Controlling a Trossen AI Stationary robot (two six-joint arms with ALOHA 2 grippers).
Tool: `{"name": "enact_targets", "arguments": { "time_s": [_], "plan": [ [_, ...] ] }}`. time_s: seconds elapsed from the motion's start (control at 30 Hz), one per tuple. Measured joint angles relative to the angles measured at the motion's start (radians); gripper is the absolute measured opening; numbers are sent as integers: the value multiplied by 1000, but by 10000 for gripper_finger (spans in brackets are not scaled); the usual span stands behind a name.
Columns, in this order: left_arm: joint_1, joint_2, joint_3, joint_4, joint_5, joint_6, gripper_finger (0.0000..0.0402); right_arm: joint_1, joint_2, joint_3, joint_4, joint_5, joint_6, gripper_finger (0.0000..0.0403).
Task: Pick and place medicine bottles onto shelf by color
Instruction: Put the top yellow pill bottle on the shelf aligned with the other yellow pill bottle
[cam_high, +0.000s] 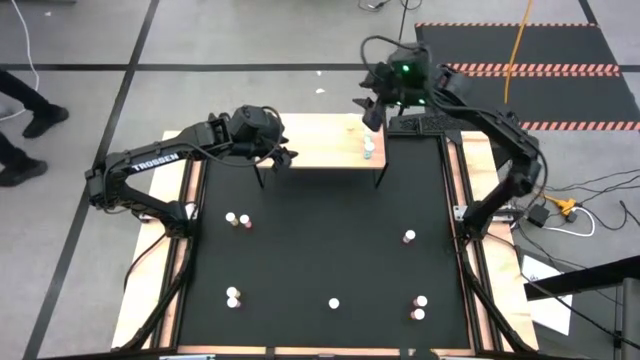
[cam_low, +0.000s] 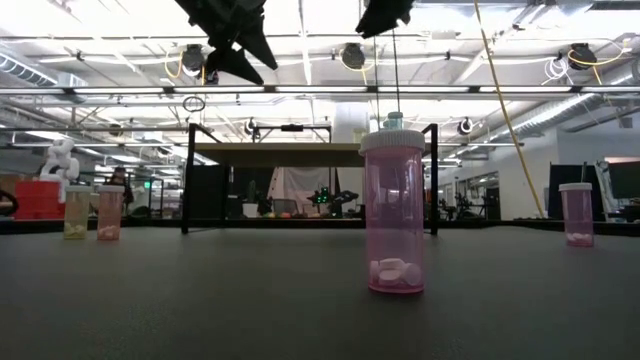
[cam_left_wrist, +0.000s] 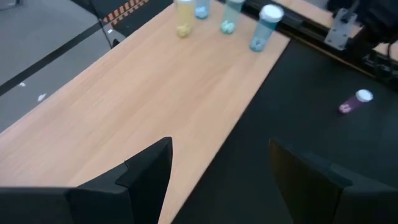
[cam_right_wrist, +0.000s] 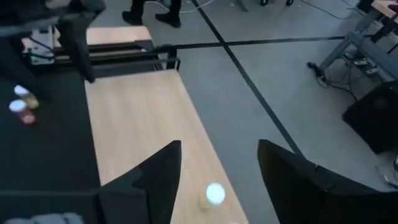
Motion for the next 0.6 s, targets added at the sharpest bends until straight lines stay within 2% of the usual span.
{"name": "enact_targets", "arguments": {
  "time_s": [0.1, 0.23, 0.37, 0.47, 0.53, 0.6],
  "plan": [
    [-22, 0, 0, 11, 1, -10, 266, 20, -70, -94, 29, -19, -2, 208],
    [-49, 0, 0, 29, 1, -14, 266, 64, -174, -241, 173, -153, 22, 208],
    [-68, 0, 0, 57, 3, -1, 266, 114, -263, -397, 432, -346, 90, 208],
    [-79, 0, 0, 107, 2, 24, 266, 143, -310, -506, 708, -505, 165, 208],
    [-83, 0, 0, 140, 1, 56, 266, 158, -326, -569, 887, -533, 274, 207],
    [-89, 0, 0, 176, 2, 59, 266, 171, -329, -615, 986, -507, 382, 202]
  ]
}}
